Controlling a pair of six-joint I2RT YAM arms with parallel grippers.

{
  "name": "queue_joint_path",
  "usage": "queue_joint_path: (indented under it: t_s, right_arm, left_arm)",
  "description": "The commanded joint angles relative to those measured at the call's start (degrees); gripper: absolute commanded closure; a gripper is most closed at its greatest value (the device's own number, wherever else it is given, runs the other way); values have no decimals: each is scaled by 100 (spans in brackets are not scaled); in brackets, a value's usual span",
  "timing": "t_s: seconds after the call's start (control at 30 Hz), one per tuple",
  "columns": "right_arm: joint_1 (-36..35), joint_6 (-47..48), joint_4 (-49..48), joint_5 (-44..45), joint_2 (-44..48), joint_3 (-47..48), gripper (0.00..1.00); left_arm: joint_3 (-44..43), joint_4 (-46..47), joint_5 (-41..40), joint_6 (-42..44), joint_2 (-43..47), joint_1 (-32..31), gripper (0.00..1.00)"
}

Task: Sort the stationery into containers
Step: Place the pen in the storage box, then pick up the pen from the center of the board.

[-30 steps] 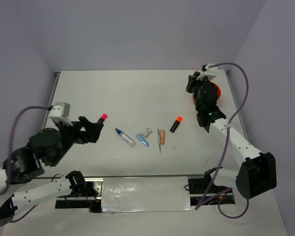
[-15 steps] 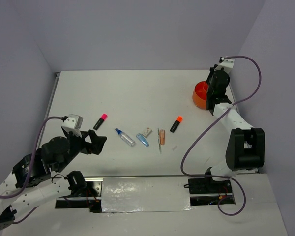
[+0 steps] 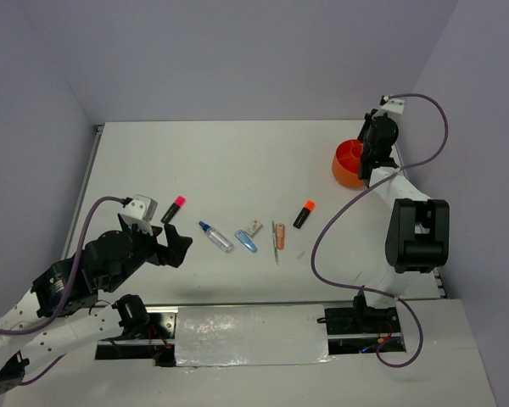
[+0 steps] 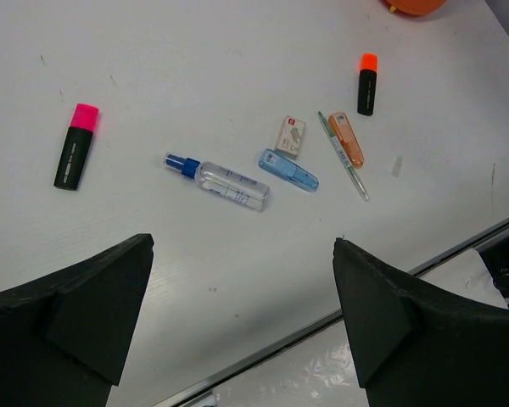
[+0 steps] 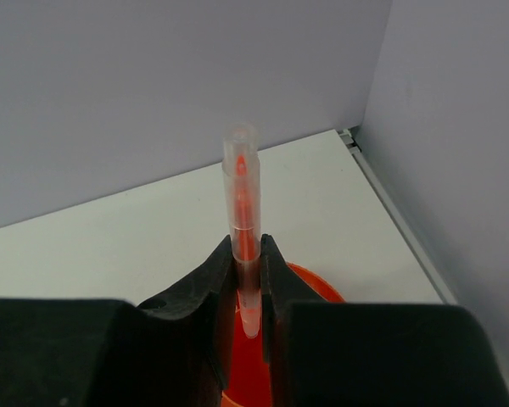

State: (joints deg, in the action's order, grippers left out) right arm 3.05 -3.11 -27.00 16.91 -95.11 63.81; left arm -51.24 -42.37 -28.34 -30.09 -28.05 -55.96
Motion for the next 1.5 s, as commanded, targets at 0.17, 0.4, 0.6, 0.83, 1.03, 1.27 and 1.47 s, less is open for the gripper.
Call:
queue_joint_path:
  t_s: [0.17,0.4,0.6,0.83,1.03,1.27,1.47]
  right_arm:
    - [55,-163,-524,-144,-245,18,96]
    - [55,-163,-630,-82,-201,-448,88]
    - [64,-137,-745,-125,-87,-747,74]
    - [55,-233,-552,-390,343,-747,0]
    - [20,-856,104,-609,1239,-678,0]
    - [-1252,-1359,2241,426,2670,-449,0]
    - [-2966,-2758,4894,1427,3217,-422,0]
  left_arm:
    - [-26,194,39,117,-86,-11,1]
    - [-35,194,21,126,-218,-11,1]
    - [-52,168,4,117,-385,-11,1]
    - [-70,150,-58,100,-403,-11,1]
    - [-96,89,-242,21,-473,-2,1]
    - [-290,-96,-436,-375,-912,419,1]
    - [-360,465,46,-893,-1456,490,1]
